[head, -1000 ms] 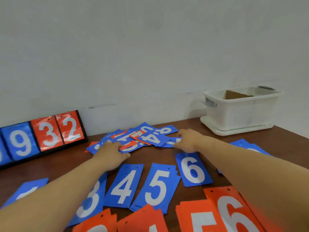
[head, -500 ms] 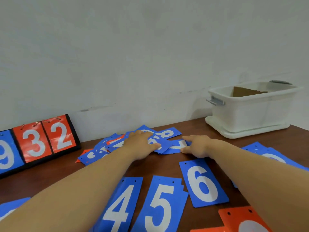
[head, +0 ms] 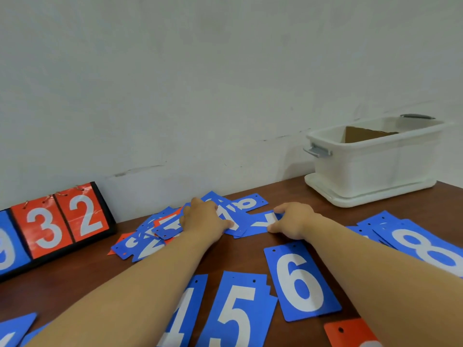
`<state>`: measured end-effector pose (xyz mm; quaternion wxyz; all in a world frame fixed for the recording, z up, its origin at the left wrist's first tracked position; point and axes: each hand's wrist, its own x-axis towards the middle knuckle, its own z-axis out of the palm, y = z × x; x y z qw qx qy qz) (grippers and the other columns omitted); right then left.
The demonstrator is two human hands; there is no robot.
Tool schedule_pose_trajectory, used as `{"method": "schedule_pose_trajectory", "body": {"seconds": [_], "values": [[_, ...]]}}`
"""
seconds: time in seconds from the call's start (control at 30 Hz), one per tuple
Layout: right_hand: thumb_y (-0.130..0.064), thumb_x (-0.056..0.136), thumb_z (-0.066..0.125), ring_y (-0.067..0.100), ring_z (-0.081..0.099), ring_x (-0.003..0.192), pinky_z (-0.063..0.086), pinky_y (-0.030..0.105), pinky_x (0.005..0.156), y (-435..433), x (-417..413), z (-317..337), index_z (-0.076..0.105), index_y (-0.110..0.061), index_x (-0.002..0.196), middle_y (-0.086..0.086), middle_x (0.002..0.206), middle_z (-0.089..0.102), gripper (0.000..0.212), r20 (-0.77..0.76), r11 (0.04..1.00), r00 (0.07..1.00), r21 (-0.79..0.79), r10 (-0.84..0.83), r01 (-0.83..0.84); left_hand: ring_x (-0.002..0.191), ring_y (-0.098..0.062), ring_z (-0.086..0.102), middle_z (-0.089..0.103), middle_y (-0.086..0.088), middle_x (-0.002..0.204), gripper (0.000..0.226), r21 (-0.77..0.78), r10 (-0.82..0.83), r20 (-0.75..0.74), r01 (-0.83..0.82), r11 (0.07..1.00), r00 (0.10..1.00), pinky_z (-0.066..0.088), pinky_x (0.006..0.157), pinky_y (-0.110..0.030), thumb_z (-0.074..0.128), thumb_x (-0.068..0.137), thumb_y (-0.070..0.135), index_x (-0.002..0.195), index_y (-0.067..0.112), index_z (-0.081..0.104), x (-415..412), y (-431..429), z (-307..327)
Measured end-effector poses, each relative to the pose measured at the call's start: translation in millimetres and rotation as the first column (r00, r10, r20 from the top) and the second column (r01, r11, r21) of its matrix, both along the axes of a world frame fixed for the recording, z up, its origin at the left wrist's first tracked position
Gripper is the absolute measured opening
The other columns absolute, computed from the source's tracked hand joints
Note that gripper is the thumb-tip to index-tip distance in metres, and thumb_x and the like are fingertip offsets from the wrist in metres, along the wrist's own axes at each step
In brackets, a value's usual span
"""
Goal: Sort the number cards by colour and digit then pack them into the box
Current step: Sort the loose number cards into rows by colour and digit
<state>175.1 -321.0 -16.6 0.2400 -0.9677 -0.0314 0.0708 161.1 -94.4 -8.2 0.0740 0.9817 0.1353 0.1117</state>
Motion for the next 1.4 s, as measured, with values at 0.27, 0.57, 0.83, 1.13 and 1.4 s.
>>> {"method": "schedule_pose_trajectory", "body": {"seconds": [0.27,0.57,0.83,1.13,1.4], "values": [[-0.048,0.072,0.084,0.026,0.049,0.131,0.042,0.041,0.109,2.2,-1.6,4.1,0.054,-0.024,0.140,0.002,0.141,0.054,0.078,-0.026,0.989,0.996,0.125,-0.080,0.082,0.103,-0.022,0.063,0.067,-0.003,0.119,0.022,-0.202,-0.030,0.246,0.081,0.976,0.969,0.047,0.081,-0.030,0.056,0.095,0.013,0.106,0.019,0.075,-23.6,10.5,12.0],[-0.004,0.086,0.052,0.035,0.064,0.099,0.052,0.035,0.080,-22.9,-52.7,49.5,0.068,-0.005,0.110,0.012,0.102,0.067,0.029,0.374,0.814,0.818,0.551,-0.437,0.182,0.044,-0.017,0.048,0.069,-0.020,0.102,0.049,-0.620,0.150,0.411,0.155,0.769,0.899,0.036,0.039,-0.023,0.040,0.094,-0.004,0.128,0.021,0.066,-144.9,35.0,59.9],[0.006,0.080,0.056,0.016,0.067,0.077,0.056,0.030,0.065,10.7,-160.5,112.9,0.071,-0.029,0.109,0.000,0.107,0.072,0.048,0.246,0.312,0.879,0.943,-0.409,-0.119,0.056,-0.006,0.059,0.064,0.013,0.103,0.034,-0.774,0.318,0.520,0.280,0.567,0.792,0.044,0.048,-0.022,0.066,0.088,0.002,0.104,0.032,0.070,-252.8,25.4,66.4],[0.003,0.082,0.066,0.015,0.074,0.090,0.062,0.041,0.081,30.8,-200.6,129.1,0.070,-0.031,0.118,-0.004,0.114,0.071,0.049,0.389,0.507,0.921,0.794,-0.001,-0.335,0.081,-0.003,0.070,0.063,0.028,0.098,0.033,-0.800,0.278,0.565,0.432,0.416,0.777,0.052,0.060,-0.012,0.057,0.102,0.014,0.120,0.038,0.070,-268.3,26.0,62.1],[0.003,0.082,0.069,0.004,0.072,0.084,0.056,0.017,0.067,41.8,-202.9,104.3,0.071,-0.033,0.117,-0.015,0.097,0.075,0.050,0.340,0.626,0.901,0.649,0.270,-0.432,0.056,-0.004,0.067,0.072,0.007,0.064,0.036,-0.802,0.063,0.512,0.451,0.392,0.856,0.051,0.051,-0.015,0.065,0.095,0.006,0.111,0.038,0.071,-266.7,19.6,40.9]]}}
